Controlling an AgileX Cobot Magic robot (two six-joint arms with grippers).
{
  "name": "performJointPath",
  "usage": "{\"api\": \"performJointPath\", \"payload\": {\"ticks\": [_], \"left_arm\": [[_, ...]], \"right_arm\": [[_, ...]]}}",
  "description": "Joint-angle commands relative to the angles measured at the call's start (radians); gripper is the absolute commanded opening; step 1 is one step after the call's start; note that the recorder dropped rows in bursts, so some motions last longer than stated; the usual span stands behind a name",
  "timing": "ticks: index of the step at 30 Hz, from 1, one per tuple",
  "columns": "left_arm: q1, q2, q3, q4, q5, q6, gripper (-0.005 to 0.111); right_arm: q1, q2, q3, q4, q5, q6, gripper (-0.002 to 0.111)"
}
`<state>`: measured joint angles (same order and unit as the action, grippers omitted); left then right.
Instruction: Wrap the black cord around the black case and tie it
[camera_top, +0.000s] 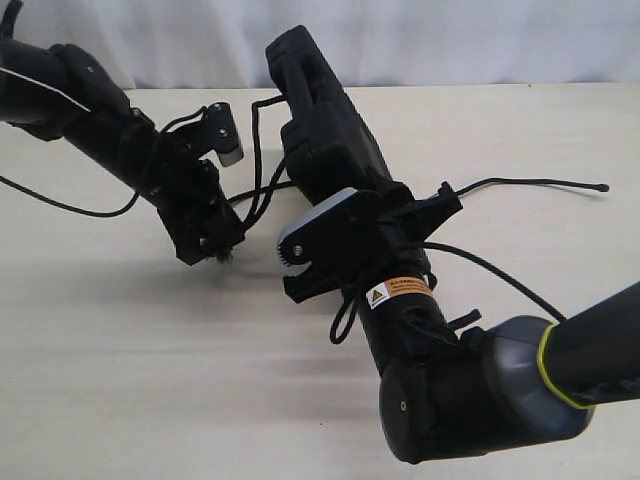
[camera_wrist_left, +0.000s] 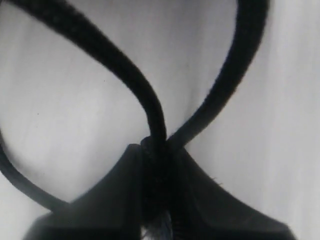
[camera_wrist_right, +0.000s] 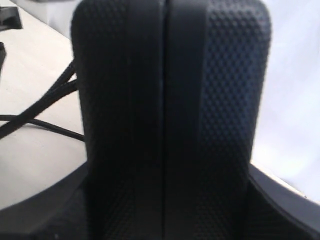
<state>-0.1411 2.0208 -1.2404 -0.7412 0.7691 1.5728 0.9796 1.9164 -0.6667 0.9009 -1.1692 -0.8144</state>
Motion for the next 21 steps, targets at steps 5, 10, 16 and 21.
{"api": "performJointPath", "payload": {"ticks": [5, 10, 16, 21], "left_arm": [[-0.022, -0.014, -0.01, 0.024, -0.162, 0.001, 0.0], [-0.022, -0.058, -0.01, 0.024, -0.173, 0.026, 0.0], [-0.022, -0.119, -0.01, 0.024, -0.185, 0.026, 0.0], [-0.022, -0.127, -0.01, 0.019, -0.211, 0.018, 0.0]], "right_arm": [[-0.006, -0.012, -0.006, -0.028, -0.052, -0.045, 0.004], [-0.006, -0.012, -0.006, -0.028, -0.052, -0.067, 0.004], [-0.006, -0.012, -0.006, -0.028, -0.052, -0.167, 0.004], [-0.006, -0.012, -0.006, -0.028, -0.001, -0.235, 0.004]]}}
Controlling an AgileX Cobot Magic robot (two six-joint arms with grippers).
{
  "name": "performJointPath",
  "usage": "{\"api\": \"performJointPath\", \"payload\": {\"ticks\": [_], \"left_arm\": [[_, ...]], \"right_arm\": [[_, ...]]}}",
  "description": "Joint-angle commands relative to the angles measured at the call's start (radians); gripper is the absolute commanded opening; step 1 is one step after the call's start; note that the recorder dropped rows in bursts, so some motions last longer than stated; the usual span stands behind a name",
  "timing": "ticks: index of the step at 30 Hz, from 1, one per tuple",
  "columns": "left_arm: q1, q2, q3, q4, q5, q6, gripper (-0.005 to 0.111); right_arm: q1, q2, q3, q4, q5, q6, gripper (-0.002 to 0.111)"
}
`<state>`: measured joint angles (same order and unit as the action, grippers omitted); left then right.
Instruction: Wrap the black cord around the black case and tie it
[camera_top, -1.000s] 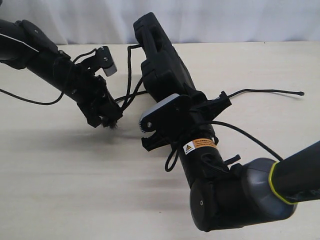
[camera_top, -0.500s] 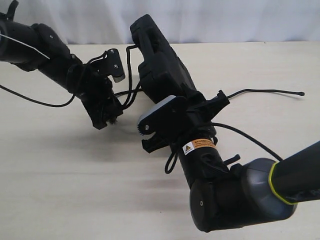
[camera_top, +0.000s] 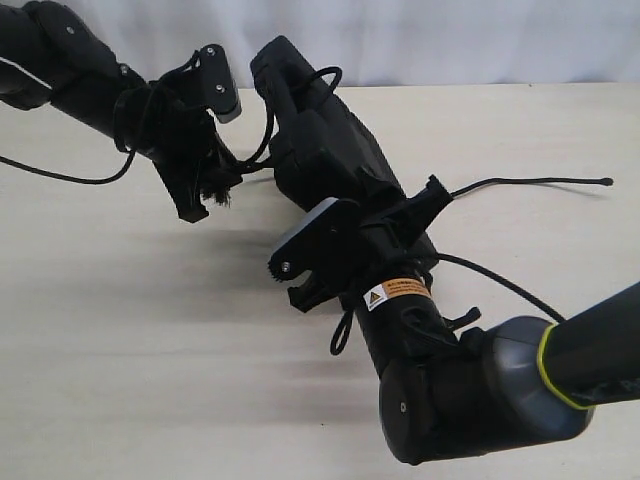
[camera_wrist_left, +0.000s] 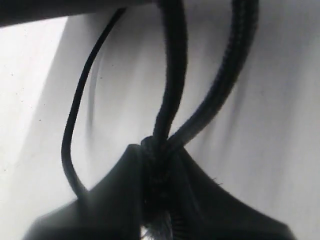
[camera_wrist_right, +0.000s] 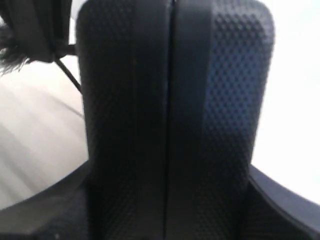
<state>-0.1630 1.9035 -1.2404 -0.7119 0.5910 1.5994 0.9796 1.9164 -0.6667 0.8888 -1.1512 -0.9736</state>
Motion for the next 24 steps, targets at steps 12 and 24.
{"api": "performJointPath", "payload": {"ticks": [12, 24], "left_arm": [[0.038, -0.01, -0.008, -0.006, -0.032, -0.116, 0.0], [0.034, 0.045, -0.008, -0.17, -0.068, -0.116, 0.0]], "right_arm": [[-0.006, -0.012, -0.006, 0.067, -0.07, -0.102, 0.004], [-0.006, -0.012, -0.006, 0.062, 0.03, -0.102, 0.005]]}}
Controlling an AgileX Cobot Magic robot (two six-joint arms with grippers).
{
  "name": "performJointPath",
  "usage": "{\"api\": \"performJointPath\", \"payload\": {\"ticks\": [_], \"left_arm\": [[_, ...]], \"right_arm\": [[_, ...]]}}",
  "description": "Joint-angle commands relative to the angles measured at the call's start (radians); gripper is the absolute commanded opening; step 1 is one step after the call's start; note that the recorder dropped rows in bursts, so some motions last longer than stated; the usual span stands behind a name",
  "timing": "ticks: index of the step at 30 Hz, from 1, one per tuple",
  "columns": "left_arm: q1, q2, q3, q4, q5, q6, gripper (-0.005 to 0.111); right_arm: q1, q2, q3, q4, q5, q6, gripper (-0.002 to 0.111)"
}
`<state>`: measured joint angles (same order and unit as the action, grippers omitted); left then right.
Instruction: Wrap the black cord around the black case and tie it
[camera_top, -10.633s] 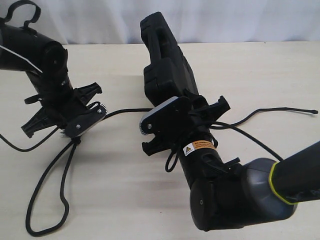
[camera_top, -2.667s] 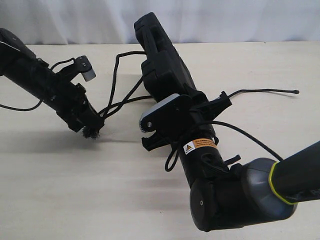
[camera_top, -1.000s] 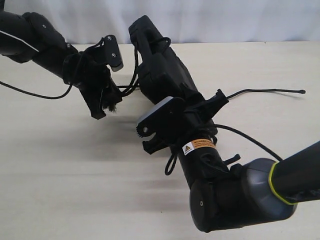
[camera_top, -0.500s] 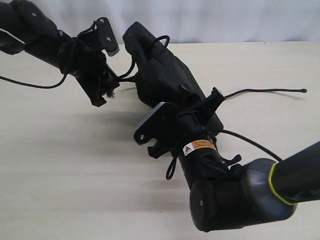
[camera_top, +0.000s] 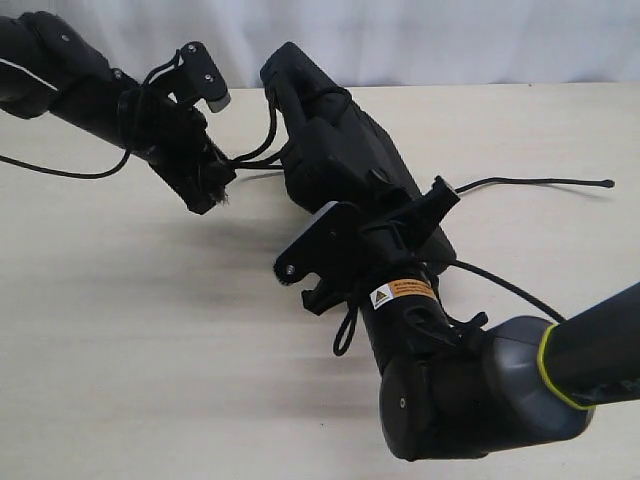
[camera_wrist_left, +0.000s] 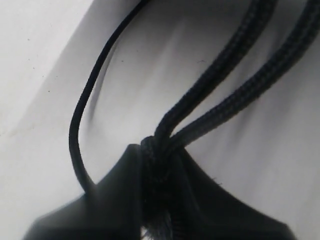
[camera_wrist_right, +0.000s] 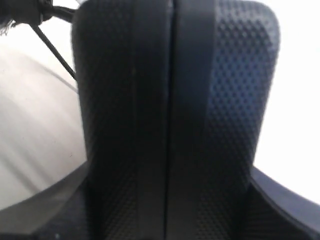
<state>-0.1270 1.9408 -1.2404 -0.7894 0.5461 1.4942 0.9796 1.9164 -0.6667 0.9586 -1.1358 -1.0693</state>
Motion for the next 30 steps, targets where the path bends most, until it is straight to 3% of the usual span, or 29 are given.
{"api": "performJointPath", "payload": {"ticks": [1, 9, 15, 18, 19, 23, 30], "left_arm": [[-0.002, 0.008, -0.008, -0.124, -0.026, -0.011, 0.0], [-0.007, 0.008, -0.008, -0.264, 0.03, 0.026, 0.0], [-0.066, 0.008, -0.008, -0.268, -0.003, 0.053, 0.0], [-0.078, 0.008, -0.008, -0.272, -0.036, 0.053, 0.0], [-0.078, 0.008, -0.008, -0.28, -0.038, 0.053, 0.0], [-0.078, 0.008, -0.008, -0.305, -0.072, 0.053, 0.0], [-0.078, 0.008, -0.008, -0.335, -0.077, 0.053, 0.0]], "right_arm": [[-0.006, -0.012, -0.006, -0.01, 0.027, 0.0, 0.005], [-0.006, -0.012, -0.006, -0.054, 0.1, 0.072, 0.005], [-0.006, -0.012, -0.006, -0.059, 0.135, 0.09, 0.007], [-0.006, -0.012, -0.006, -0.059, 0.145, 0.09, 0.025], [-0.006, -0.012, -0.006, -0.054, 0.147, 0.09, 0.038], [-0.006, -0.012, -0.006, -0.017, 0.165, 0.173, 0.069], [0.0, -0.012, -0.006, -0.007, 0.196, 0.218, 0.082]]}}
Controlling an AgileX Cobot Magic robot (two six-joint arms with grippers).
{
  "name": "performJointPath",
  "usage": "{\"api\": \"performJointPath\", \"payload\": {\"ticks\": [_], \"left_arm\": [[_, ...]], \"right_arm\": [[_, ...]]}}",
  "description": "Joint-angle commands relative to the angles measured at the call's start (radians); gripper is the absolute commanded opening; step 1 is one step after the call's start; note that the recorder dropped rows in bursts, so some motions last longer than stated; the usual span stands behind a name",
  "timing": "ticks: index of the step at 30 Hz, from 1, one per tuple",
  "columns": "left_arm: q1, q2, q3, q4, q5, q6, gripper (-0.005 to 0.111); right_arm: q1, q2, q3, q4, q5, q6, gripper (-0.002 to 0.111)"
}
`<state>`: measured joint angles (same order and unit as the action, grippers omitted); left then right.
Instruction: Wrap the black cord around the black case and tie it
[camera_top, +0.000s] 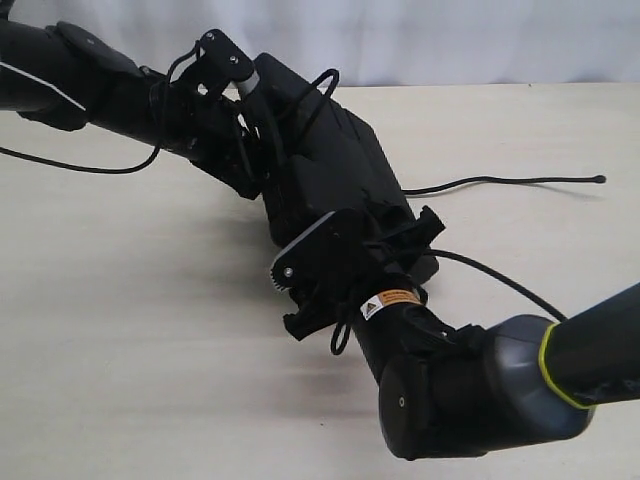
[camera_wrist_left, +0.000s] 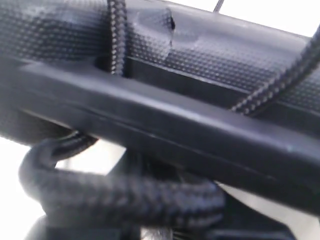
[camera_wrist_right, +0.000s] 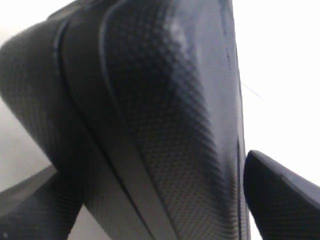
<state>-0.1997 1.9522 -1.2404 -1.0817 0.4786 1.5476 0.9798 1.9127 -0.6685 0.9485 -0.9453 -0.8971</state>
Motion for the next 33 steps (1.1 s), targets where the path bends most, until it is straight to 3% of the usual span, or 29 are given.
{"api": "performJointPath", "payload": {"ticks": [1, 9, 13, 18, 23, 26, 29, 31, 32, 33], "left_arm": [[-0.005, -0.004, -0.008, -0.043, -0.017, 0.0, 0.0], [-0.005, -0.004, -0.008, -0.045, -0.045, 0.0, 0.0], [-0.005, -0.004, -0.008, -0.045, -0.045, 0.0, 0.0], [-0.005, -0.004, -0.008, -0.045, -0.045, 0.0, 0.0], [-0.005, -0.004, -0.008, -0.045, -0.045, 0.0, 0.0], [-0.005, -0.004, -0.008, -0.045, -0.045, 0.0, 0.0], [-0.005, -0.004, -0.008, -0.045, -0.044, 0.0, 0.0], [-0.005, -0.004, -0.008, -0.045, -0.044, 0.0, 0.0], [-0.005, -0.004, -0.008, -0.045, -0.044, 0.0, 0.0], [-0.005, -0.004, -0.008, -0.045, -0.044, 0.0, 0.0]], "right_arm": [[0.0, -0.008, -0.005, 0.008, 0.01, 0.048, 0.082], [0.029, -0.071, -0.005, 0.029, 0.087, 0.018, 0.082], [0.069, -0.163, -0.005, 0.129, 0.101, -0.061, 0.082], [0.069, -0.32, -0.005, 0.147, 0.324, -0.065, 0.082], [0.044, -0.502, -0.017, 0.158, 0.396, -0.088, 0.081], [-0.095, -0.576, -0.111, 0.306, 0.636, -0.221, 0.081], [-0.318, -0.546, -0.272, 0.441, 0.998, -0.317, 0.081], [-0.419, -0.496, -0.358, 0.438, 1.106, -0.266, 0.081], [-0.496, -0.439, -0.432, 0.331, 1.202, -0.113, 0.081], [-0.563, -0.363, -0.52, 0.098, 1.346, 0.126, 0.081]]}}
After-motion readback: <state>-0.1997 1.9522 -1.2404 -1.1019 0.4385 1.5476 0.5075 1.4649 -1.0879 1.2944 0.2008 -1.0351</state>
